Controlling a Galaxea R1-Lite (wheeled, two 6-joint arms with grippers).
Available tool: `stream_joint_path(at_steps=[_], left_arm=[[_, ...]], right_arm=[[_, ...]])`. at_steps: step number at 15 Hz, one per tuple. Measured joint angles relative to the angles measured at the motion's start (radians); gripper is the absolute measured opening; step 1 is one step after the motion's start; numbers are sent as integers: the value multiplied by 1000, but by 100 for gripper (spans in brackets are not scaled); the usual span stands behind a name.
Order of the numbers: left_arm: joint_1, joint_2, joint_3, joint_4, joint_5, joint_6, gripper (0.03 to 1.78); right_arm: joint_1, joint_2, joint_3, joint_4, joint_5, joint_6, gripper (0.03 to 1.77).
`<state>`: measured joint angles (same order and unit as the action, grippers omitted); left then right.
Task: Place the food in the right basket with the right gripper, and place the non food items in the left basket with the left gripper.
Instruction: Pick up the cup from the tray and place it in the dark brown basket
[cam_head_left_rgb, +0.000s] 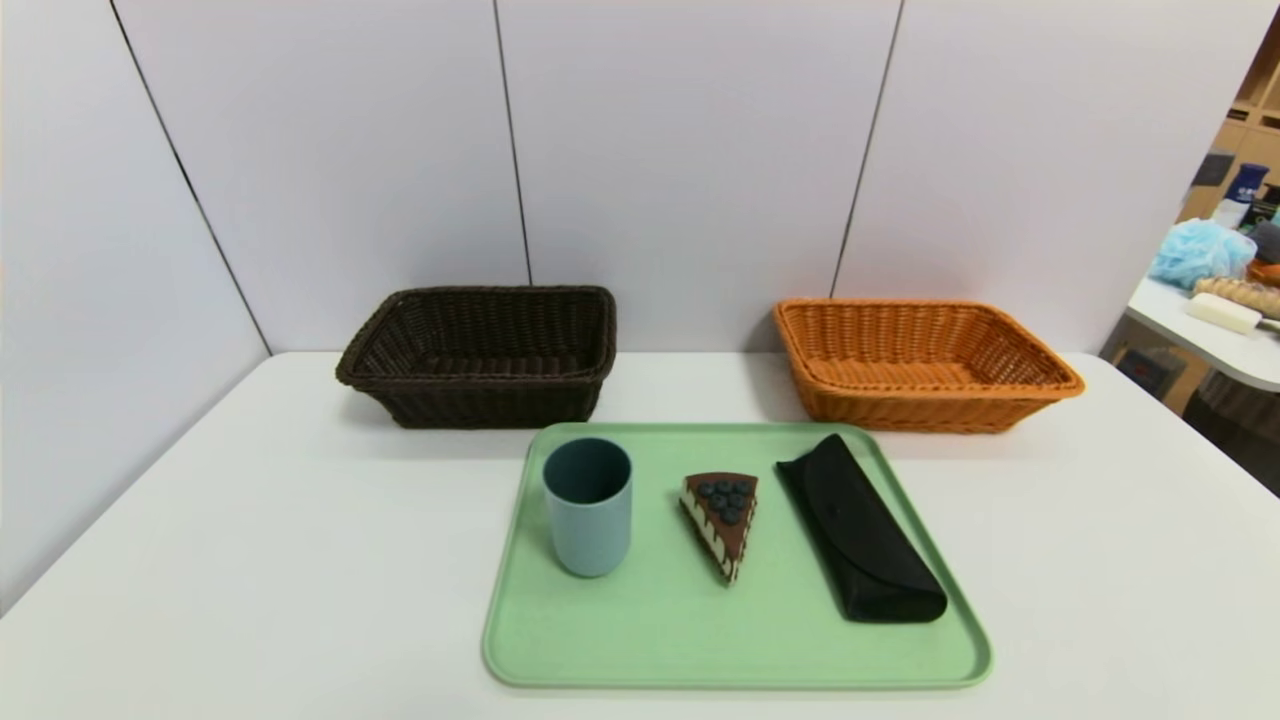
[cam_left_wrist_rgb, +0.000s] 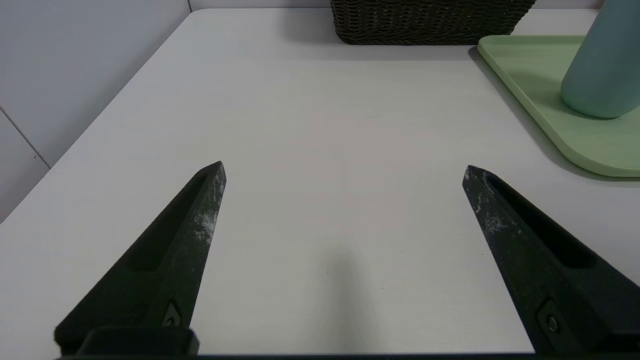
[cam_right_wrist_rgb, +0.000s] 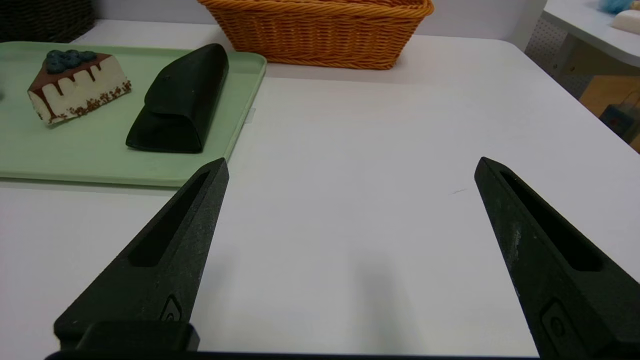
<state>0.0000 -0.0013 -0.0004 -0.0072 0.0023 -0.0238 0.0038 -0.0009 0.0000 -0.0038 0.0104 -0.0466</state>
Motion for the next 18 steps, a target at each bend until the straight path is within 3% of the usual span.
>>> stream_joint_path(at_steps=[12,16,18], left_arm=[[0,0,-3,6,-13,37,169],[0,0,-75,156,-18,27,169],[0,1,-145,268,-40,24,169]], right_arm=[[0,0,0,-1,-10,37,170],[0,0,-29,24,-11,38,170],[0,2,-118,110,-10,59,170]])
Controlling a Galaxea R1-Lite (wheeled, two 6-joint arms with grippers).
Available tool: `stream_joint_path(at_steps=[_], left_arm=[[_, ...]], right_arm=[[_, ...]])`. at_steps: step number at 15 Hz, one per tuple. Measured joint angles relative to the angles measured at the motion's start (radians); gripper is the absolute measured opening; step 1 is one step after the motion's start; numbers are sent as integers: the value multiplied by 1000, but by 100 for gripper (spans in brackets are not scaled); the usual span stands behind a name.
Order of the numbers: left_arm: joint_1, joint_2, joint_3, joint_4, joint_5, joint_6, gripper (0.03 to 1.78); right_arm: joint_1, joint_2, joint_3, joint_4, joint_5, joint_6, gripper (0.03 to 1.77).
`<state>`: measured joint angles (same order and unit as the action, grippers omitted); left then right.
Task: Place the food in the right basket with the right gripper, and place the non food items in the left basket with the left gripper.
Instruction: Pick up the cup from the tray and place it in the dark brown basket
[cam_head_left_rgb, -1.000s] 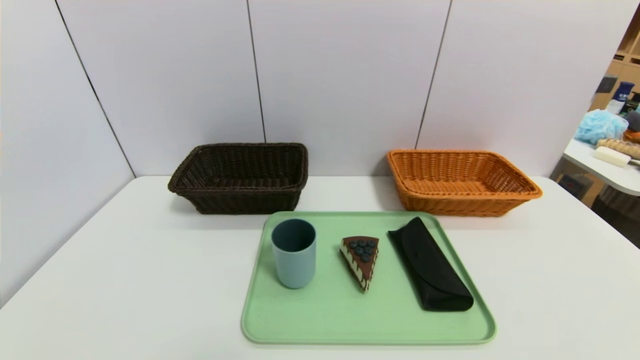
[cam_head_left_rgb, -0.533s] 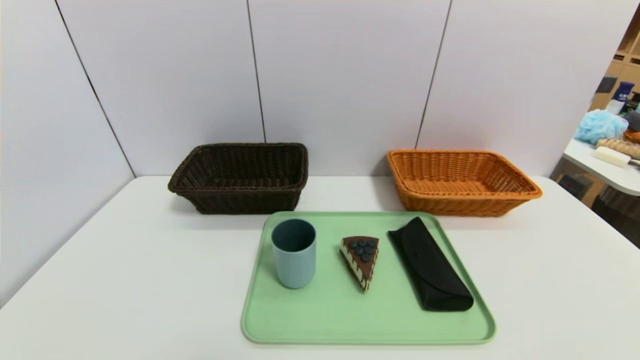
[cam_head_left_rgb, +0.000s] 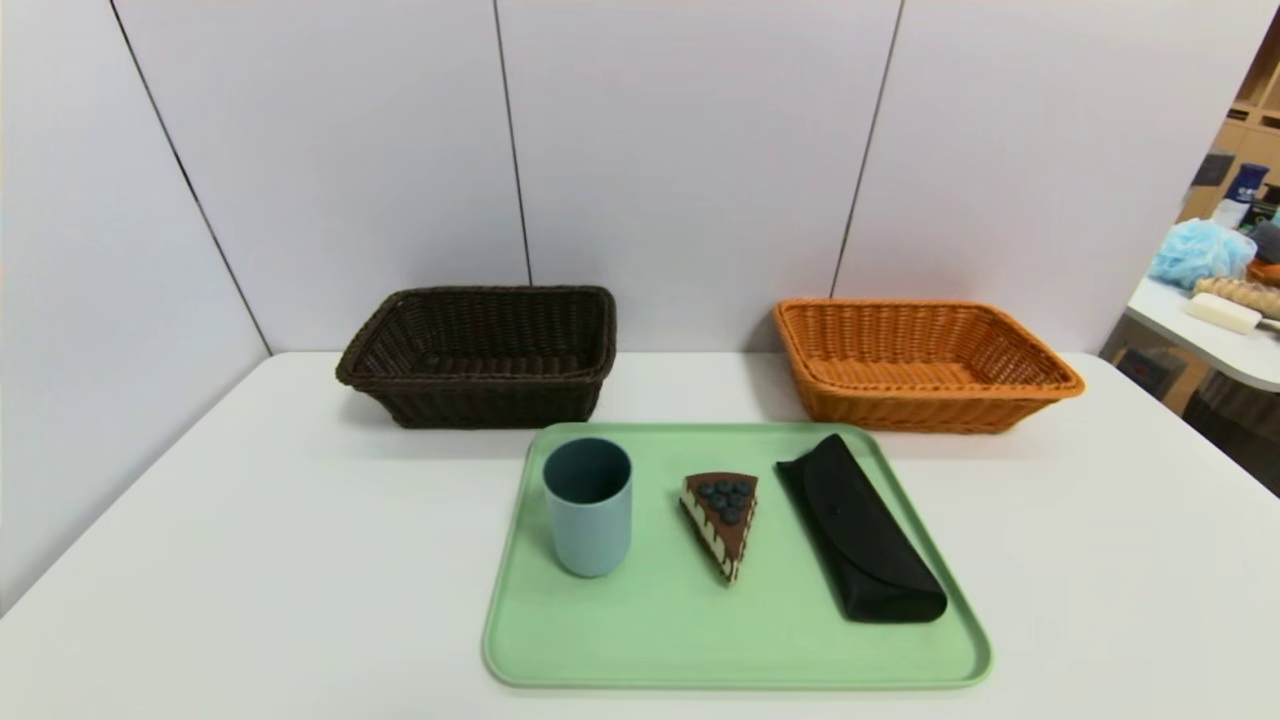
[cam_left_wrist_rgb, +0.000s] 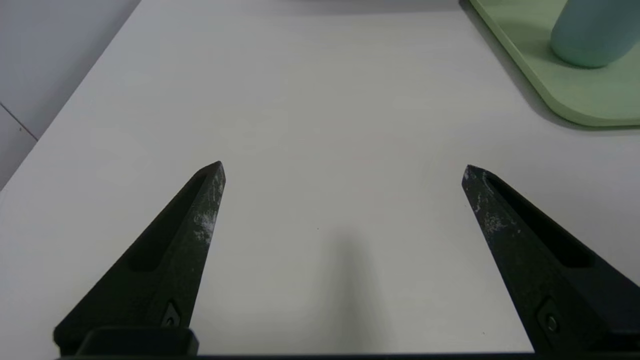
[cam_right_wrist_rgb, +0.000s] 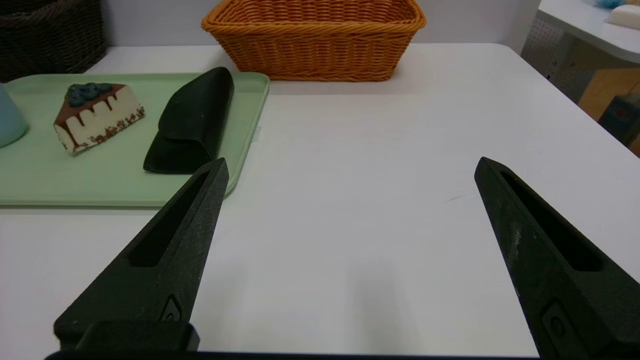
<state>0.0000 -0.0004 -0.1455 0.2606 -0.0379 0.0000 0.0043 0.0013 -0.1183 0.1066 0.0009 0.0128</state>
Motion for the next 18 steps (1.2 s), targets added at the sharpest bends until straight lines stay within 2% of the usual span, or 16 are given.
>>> stream_joint_path(at_steps=[2,4,7,11,14,17,18], left_arm=[[0,18,-63,77,-32,-4,169],[0,80,-126,91,-48,-22,169],[-8,240,-226,93,-61,-39,169],[-14,567,-399,90,-104,-39,169],[-18,804,-539,88,-184,13,169],[-31,974,-602,86,-300,152,169],[-38,1009,-607,80,-334,168,169]], right_arm=[[0,4,-110,161,19,16,170],[0,43,-198,300,49,14,170],[23,172,-265,315,59,4,170],[144,418,-373,319,63,4,170],[207,602,-430,326,63,3,170],[222,770,-480,326,63,-3,170],[224,822,-497,317,64,-3,170]])
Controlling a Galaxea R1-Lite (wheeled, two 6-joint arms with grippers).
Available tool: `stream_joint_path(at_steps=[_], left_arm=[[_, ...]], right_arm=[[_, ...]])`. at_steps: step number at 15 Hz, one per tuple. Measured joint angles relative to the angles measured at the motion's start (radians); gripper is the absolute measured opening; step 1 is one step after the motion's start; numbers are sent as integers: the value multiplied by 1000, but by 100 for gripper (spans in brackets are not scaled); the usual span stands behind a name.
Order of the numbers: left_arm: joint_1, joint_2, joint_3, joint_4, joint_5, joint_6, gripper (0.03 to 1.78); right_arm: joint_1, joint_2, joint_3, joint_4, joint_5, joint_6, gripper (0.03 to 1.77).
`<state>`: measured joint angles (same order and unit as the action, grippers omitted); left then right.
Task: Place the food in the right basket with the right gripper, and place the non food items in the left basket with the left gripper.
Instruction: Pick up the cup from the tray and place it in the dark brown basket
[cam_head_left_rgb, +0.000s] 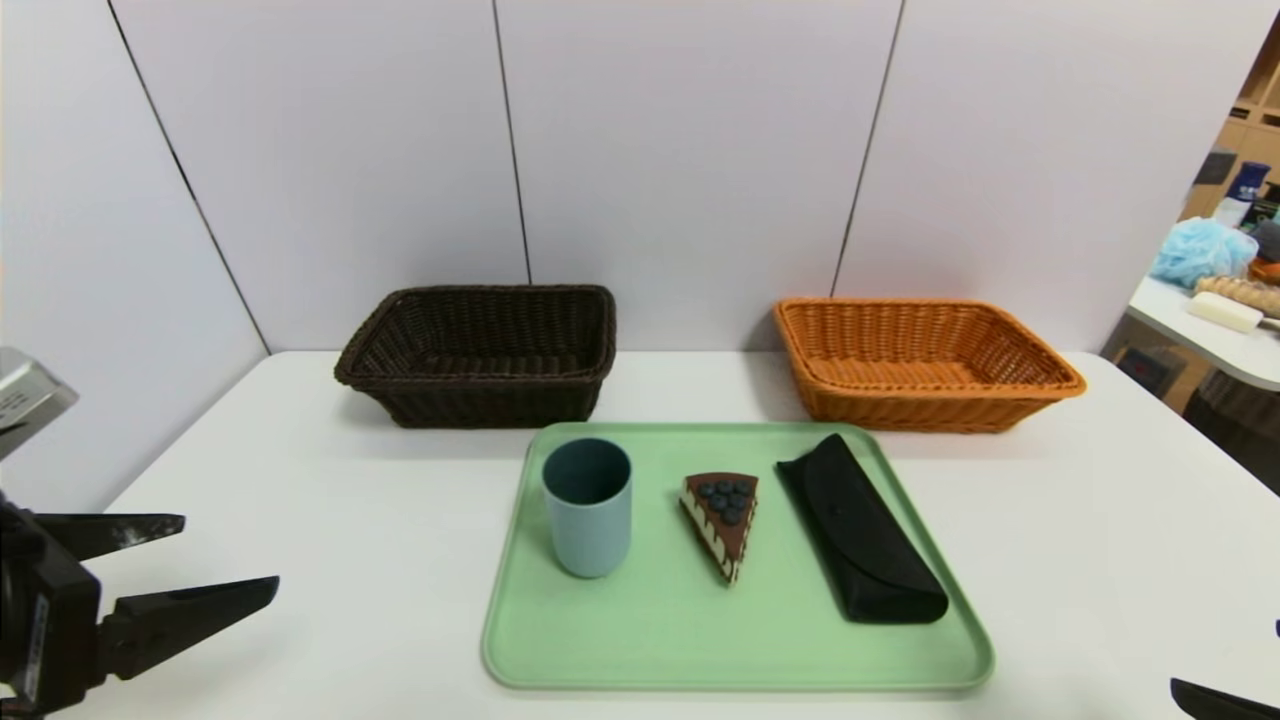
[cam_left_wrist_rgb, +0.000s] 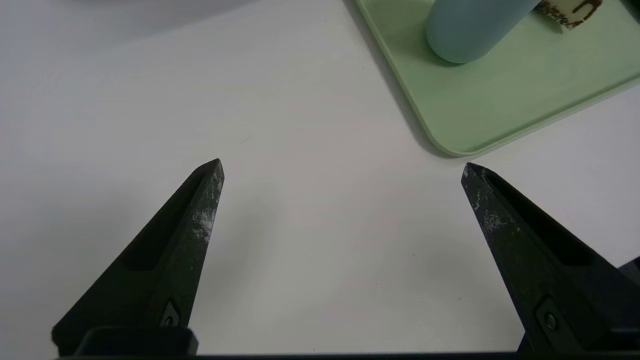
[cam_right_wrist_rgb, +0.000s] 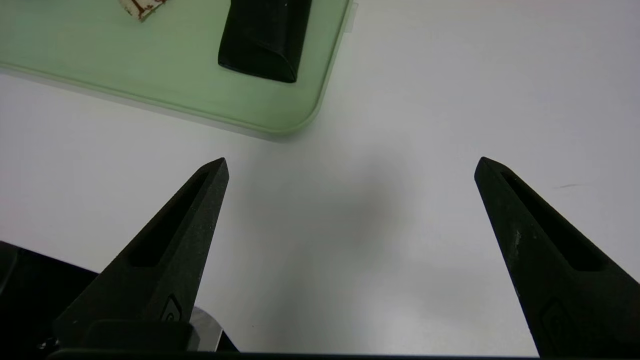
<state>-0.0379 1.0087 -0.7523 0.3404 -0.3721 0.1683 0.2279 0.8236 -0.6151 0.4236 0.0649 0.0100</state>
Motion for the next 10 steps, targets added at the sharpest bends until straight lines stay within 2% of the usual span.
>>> stream_joint_path(at_steps=[3,6,10], left_arm=[[-48,94,25,-110,-81,17,169],[-131,173,104,-313,-126,64,169],[-220,280,186,-574,-249,91,169]], right_arm=[[-2,134,-23,-92,2,3,170],[-1,241,-22,-257,3,2,170],[15,323,-24,-327,36,-22,170]])
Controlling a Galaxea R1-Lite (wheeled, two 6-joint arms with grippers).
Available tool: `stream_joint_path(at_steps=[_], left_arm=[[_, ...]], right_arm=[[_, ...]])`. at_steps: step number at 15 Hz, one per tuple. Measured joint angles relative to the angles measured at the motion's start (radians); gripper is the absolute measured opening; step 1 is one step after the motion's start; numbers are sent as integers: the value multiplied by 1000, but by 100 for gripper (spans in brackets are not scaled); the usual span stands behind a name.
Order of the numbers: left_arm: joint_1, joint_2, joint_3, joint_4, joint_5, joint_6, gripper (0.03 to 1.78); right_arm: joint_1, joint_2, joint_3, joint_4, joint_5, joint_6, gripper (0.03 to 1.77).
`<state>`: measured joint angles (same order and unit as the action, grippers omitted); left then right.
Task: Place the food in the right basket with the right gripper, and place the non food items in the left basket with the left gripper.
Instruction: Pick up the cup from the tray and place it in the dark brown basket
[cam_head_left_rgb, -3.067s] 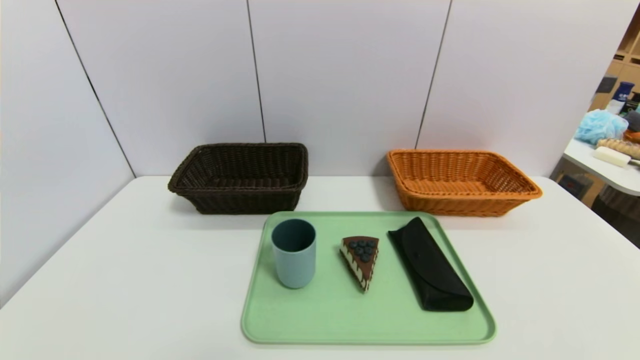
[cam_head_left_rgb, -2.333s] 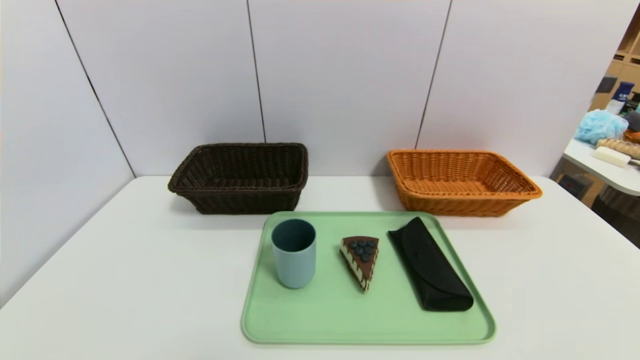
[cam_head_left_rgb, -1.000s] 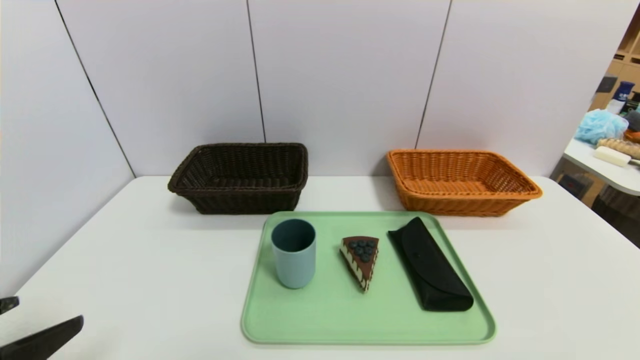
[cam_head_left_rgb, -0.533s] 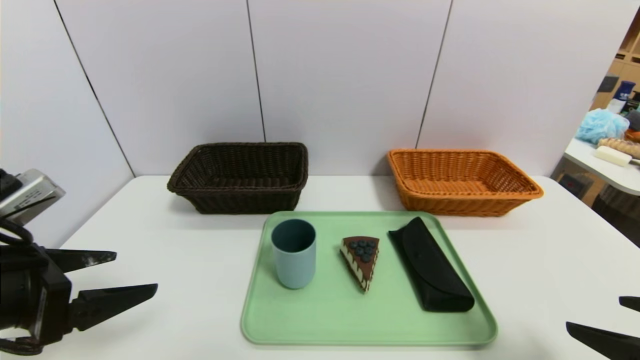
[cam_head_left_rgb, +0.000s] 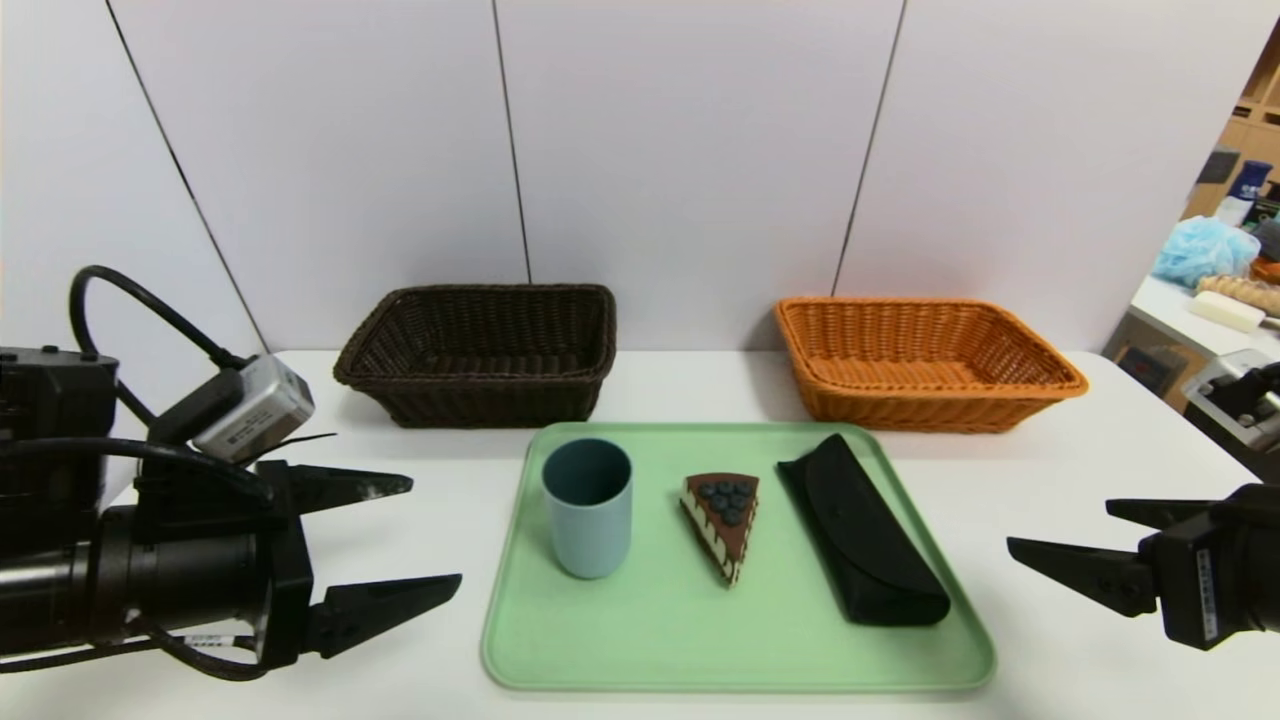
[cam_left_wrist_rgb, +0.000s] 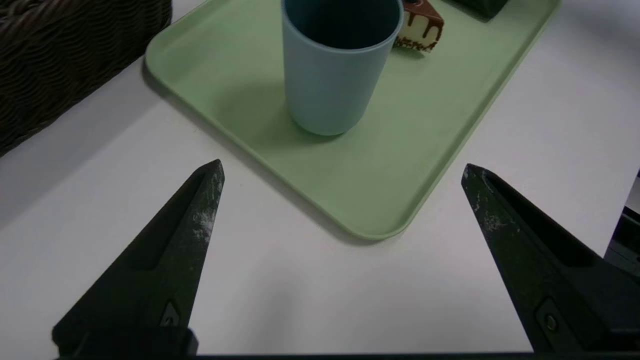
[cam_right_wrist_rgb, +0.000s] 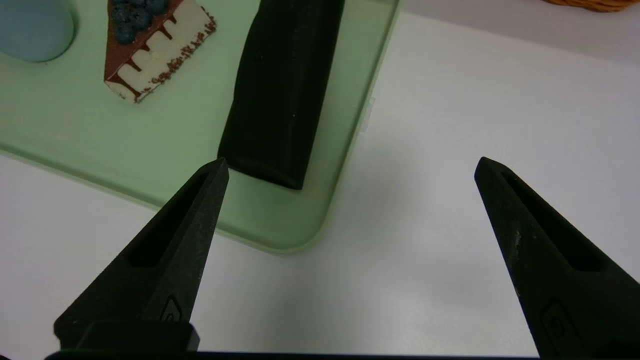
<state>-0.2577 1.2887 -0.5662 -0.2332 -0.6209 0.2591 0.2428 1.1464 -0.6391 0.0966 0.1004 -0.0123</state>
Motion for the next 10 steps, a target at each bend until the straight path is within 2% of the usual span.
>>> stream_joint_path(at_steps=[2,4,6,10], left_arm=[[-30,58,24,-90,-24,20,169],[-49,121,38,-148,-39,63,169],[-61,171,42,-167,-63,82,169],[-79,255,41,-209,-75,100,169]], right_arm=[[3,34,11,-58,25,-6,170],[6,69,31,-131,30,-48,170],[10,89,49,-190,32,-72,170],[19,114,64,-215,47,-122,170]])
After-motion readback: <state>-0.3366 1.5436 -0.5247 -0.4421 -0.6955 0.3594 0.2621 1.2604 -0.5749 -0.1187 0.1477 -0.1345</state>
